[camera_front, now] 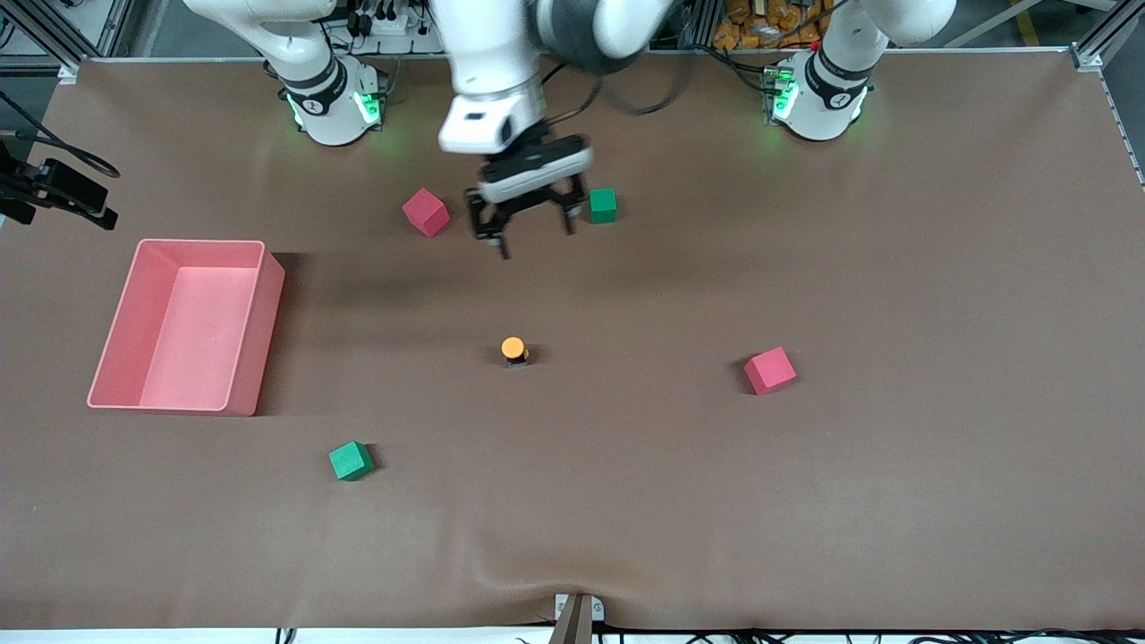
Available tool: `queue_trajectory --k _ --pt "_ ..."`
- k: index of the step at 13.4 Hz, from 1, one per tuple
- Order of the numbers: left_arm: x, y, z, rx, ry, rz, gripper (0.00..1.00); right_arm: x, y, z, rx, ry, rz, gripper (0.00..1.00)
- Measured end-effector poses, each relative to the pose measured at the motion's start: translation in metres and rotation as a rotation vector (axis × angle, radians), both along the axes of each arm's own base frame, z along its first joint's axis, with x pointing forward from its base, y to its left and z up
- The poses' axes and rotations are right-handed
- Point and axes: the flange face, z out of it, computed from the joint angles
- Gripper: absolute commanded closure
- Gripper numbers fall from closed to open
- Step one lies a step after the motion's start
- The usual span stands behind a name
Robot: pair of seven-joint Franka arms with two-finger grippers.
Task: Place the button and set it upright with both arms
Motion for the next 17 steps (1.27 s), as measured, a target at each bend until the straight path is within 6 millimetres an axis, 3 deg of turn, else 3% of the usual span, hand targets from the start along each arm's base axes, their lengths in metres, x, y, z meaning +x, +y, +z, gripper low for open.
queue_trajectory --k 2,4,10,12,17 --pt "0.039 0.072 0.054 -0.025 0.047 0.01 0.0 0.0 0.0 0.0 0.0 -0.001 0.0 0.0" --pt "0.076 0.144 0.081 -0.04 0.099 0.012 0.0 0.001 0.0 0.0 0.0 -0.002 -0.001 0.0" --pt "0.153 0.345 0.099 -0.044 0.273 -0.042 0.0 0.001 0.0 -0.001 0.0 -0.002 -0.001 0.0" --pt "0.16 0.39 0.101 -0.031 0.312 -0.074 0.0 0.001 0.0 -0.001 0.0 -0.002 -0.001 0.0" --pt "0.147 0.463 0.11 -0.053 0.384 -0.198 0.0 0.001 0.0 0.0 0.0 -0.004 0.0 0.0"
